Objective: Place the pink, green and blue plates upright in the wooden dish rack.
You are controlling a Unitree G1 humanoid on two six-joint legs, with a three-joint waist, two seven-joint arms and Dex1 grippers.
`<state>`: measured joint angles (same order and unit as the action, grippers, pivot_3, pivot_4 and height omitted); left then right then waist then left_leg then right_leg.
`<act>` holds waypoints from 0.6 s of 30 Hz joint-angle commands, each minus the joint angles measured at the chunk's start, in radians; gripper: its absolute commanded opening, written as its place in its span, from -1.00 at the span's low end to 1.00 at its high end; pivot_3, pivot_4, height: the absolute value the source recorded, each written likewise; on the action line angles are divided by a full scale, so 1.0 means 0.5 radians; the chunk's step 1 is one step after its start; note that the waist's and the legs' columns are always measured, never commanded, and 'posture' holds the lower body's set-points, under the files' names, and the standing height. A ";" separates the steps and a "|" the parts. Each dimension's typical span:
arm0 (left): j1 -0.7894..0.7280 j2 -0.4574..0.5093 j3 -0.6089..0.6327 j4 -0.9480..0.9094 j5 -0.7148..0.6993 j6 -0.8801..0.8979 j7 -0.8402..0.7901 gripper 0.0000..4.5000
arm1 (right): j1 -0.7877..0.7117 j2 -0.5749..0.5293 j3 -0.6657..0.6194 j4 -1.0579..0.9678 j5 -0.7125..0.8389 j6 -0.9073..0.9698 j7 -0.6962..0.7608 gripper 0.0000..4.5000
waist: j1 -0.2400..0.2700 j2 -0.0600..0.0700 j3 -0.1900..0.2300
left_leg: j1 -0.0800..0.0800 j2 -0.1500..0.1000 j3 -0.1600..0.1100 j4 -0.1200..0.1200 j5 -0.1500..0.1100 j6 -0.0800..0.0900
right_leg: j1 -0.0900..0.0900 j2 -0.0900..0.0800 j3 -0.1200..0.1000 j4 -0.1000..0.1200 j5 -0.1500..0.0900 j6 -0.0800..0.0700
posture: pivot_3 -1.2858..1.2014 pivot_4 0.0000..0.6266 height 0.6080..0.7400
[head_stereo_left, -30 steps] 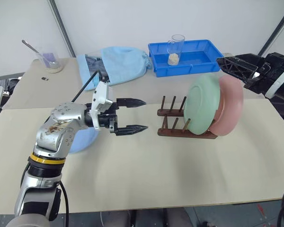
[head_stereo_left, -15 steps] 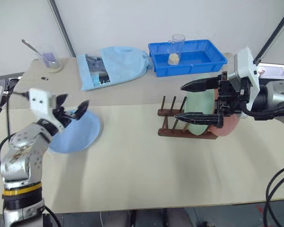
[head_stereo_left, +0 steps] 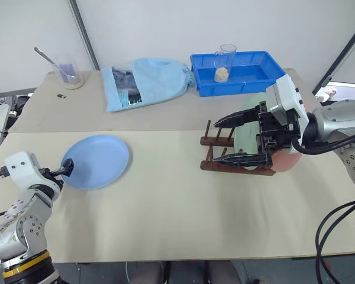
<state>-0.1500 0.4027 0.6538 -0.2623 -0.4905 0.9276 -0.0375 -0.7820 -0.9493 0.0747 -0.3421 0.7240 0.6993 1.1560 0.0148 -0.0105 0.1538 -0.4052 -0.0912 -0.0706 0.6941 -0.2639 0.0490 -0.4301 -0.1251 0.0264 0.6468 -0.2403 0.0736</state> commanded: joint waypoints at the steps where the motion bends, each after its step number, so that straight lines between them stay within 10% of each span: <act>1: -0.044 0.051 -0.049 0.028 -0.030 0.157 0.002 1.00 | -0.090 0.010 0.023 -0.018 -0.071 -0.098 0.120 0.99 | -0.003 0.000 0.000 | 0.000 0.000 0.000 0.000 0.000 0.000 | 0.000 0.000 0.000 0.000 0.000 0.000 | 0.03 -0.52 1.00; 6: -0.133 0.064 -0.093 0.070 -0.067 0.352 0.007 1.00 | -0.199 0.102 0.090 0.045 -0.151 -0.133 0.191 0.99 | -0.003 -0.001 0.000 | 0.000 0.000 0.000 0.000 0.001 -0.002 | 0.000 0.000 0.000 0.000 0.000 0.000 | 0.03 -0.52 1.00; 16: -0.166 0.014 -0.062 0.020 -0.063 0.504 0.070 -0.90 | -0.201 0.176 0.092 0.047 -0.199 -0.122 0.227 1.00 | 0.000 -0.001 -0.001 | 0.000 -0.001 -0.001 -0.001 0.001 -0.003 | -0.002 -0.002 0.000 0.001 0.000 -0.001 | 0.03 -0.52 1.00; 18: -0.175 -0.006 -0.044 0.005 -0.064 0.499 0.083 -0.99 | -0.196 0.180 0.090 0.048 -0.205 -0.123 0.229 1.00 | -0.002 -0.001 -0.001 | 0.001 -0.001 -0.001 -0.001 0.001 -0.003 | -0.001 -0.002 0.000 0.001 0.000 -0.001 | 0.03 -0.52 1.00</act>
<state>-0.2464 0.4116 0.6329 -0.2479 -0.5197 1.1589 -0.0073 -0.8737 -0.8575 0.1454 -0.3044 0.6223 0.6499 1.2649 0.0140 -0.0111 0.1535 -0.4047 -0.0918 -0.0708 0.6935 -0.2636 0.0477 -0.4305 -0.1264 0.0264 0.6473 -0.2401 0.0733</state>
